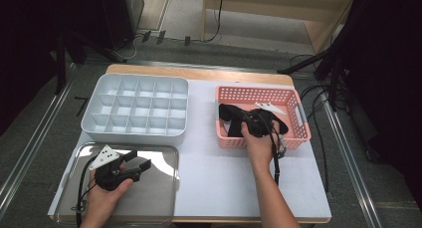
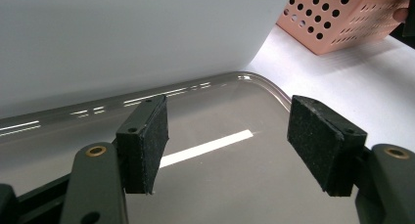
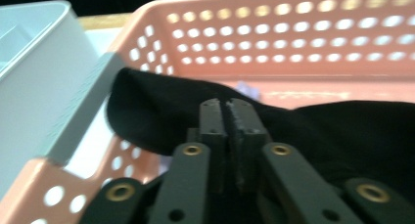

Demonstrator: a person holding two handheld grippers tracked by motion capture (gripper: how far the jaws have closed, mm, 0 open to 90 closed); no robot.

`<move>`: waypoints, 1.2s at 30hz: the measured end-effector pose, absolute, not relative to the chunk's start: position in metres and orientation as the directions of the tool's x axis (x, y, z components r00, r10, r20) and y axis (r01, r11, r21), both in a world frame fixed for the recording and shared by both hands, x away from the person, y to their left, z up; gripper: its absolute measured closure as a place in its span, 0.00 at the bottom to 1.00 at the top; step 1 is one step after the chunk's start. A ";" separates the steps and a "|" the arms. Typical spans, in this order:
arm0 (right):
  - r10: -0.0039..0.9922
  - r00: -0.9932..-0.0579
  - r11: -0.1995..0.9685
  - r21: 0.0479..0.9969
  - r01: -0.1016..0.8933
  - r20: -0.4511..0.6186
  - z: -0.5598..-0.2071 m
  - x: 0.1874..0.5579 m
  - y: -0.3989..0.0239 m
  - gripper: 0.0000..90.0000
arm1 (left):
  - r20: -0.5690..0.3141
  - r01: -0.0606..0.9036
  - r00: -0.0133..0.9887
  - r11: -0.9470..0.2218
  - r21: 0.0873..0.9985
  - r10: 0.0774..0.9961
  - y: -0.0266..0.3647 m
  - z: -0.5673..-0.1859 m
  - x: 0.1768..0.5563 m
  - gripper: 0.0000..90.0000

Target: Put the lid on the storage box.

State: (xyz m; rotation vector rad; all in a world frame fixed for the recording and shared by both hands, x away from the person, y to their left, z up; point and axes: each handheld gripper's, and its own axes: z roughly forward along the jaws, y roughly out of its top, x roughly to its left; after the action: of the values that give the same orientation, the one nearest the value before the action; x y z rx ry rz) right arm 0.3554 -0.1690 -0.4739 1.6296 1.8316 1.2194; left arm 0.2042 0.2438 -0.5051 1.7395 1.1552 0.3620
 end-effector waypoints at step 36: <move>0.963 -0.210 -0.029 0.843 0.538 0.167 -0.462 0.346 -0.158 1.00 | -0.257 0.540 0.501 -0.066 0.839 0.827 0.244 -0.505 0.205 0.36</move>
State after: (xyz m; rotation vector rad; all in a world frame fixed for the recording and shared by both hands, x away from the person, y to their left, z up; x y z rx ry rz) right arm 0.3462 -0.1585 -0.4624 1.5714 1.7714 1.1611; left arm 0.2050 0.2444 -0.5054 1.7382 1.1609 0.3565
